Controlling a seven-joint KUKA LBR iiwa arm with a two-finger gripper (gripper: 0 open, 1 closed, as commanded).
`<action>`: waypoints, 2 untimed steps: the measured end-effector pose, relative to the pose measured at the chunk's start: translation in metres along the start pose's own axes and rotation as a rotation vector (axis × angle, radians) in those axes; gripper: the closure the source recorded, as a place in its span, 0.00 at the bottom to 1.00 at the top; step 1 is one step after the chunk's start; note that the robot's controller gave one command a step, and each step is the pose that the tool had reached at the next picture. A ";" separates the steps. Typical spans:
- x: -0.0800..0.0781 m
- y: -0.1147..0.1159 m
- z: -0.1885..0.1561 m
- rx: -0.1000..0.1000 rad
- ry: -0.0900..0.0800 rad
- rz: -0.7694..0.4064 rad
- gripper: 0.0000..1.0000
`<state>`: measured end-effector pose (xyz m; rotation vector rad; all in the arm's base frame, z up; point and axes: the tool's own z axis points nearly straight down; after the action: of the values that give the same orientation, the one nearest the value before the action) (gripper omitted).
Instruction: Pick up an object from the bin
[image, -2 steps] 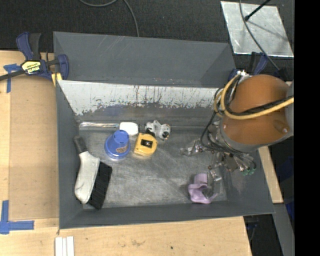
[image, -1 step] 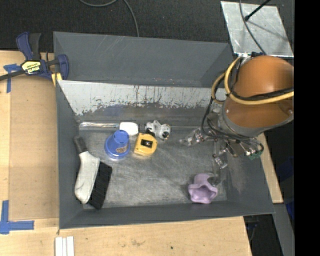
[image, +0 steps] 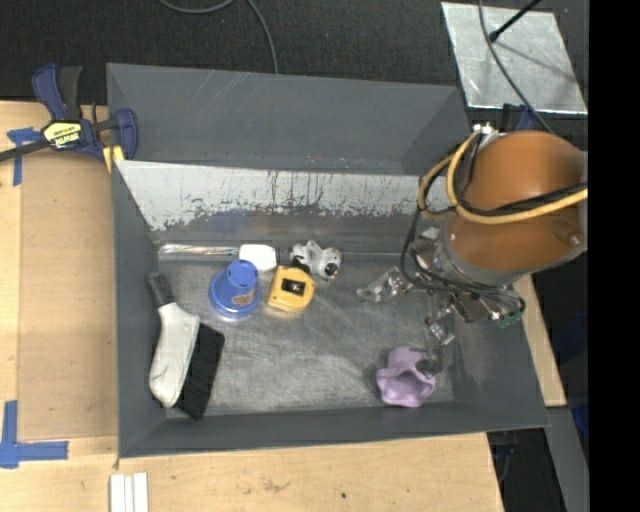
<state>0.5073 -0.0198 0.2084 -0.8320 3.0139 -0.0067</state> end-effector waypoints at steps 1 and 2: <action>0.013 -0.027 0.077 -0.006 0.009 -0.002 0.00; 0.027 -0.046 0.135 -0.003 0.001 -0.022 1.00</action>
Offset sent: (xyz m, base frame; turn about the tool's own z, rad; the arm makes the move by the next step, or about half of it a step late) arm -0.0009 -0.0541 -0.1384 -0.0226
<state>0.5101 -0.0728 0.0730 -0.8656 3.0064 -0.0026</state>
